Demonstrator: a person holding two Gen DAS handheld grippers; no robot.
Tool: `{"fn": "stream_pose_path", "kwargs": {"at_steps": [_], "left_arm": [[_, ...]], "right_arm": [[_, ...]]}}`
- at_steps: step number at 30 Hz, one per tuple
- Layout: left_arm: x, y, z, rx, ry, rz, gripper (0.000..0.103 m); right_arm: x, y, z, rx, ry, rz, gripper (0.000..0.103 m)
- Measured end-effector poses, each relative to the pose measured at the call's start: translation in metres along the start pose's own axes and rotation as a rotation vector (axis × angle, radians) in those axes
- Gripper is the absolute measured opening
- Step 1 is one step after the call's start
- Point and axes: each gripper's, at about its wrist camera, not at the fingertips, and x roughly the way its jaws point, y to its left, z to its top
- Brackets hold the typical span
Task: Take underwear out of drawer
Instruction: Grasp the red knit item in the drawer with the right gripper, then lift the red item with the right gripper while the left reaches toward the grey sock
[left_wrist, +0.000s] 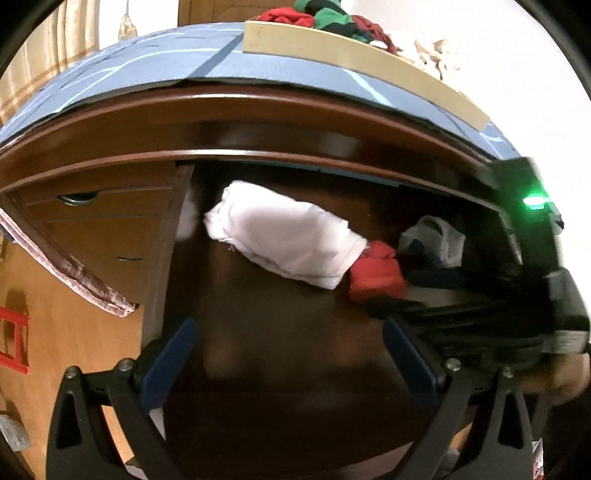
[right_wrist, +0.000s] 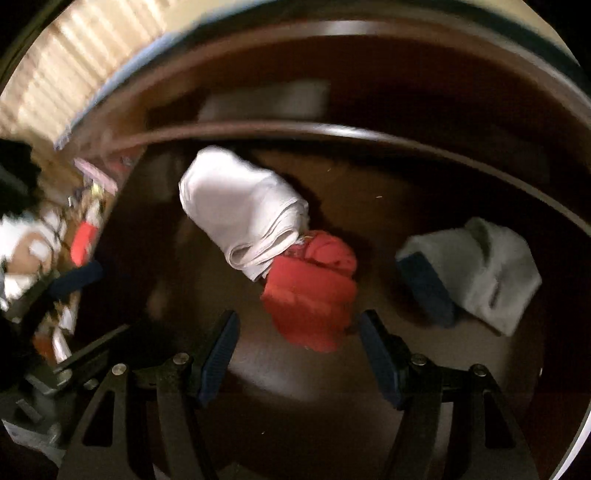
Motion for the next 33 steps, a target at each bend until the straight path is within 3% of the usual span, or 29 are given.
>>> {"fn": "stream_pose_path", "kwargs": {"at_steps": [4,7,9,11,14,19,23,27,33], "left_arm": [[-0.002,0.000,0.003,0.035,-0.010,0.042,0.100],[-0.002,0.004,0.005,0.003,0.006,-0.009,0.100],[-0.001,0.003,0.006,0.001,0.013,-0.015,0.100],[0.001,0.002,0.006,0.005,0.016,-0.004,0.100],[0.002,-0.001,0.006,0.012,0.023,-0.007,0.100],[0.003,-0.011,0.009,0.059,0.030,-0.021,0.100],[0.007,-0.026,0.015,0.107,0.036,-0.038,0.100],[0.012,-0.061,0.026,0.197,0.038,-0.077,0.100],[0.026,-0.123,0.043,0.306,0.026,-0.111,0.100]], "right_arm": [[0.017,0.008,0.012,-0.063,0.071,-0.021,0.065],[0.026,0.009,0.016,-0.075,0.116,-0.045,0.065],[0.030,0.010,0.014,-0.083,0.144,-0.047,0.057],[0.031,0.008,0.013,-0.086,0.150,-0.059,0.045],[0.028,0.003,0.012,-0.088,0.142,-0.055,0.036],[0.014,-0.015,0.000,-0.047,0.100,-0.023,0.028],[-0.016,-0.042,-0.027,0.053,0.022,0.047,0.027],[-0.071,-0.079,-0.053,0.184,-0.140,0.111,0.027],[-0.160,-0.125,-0.088,0.318,-0.394,0.058,0.027]]}}
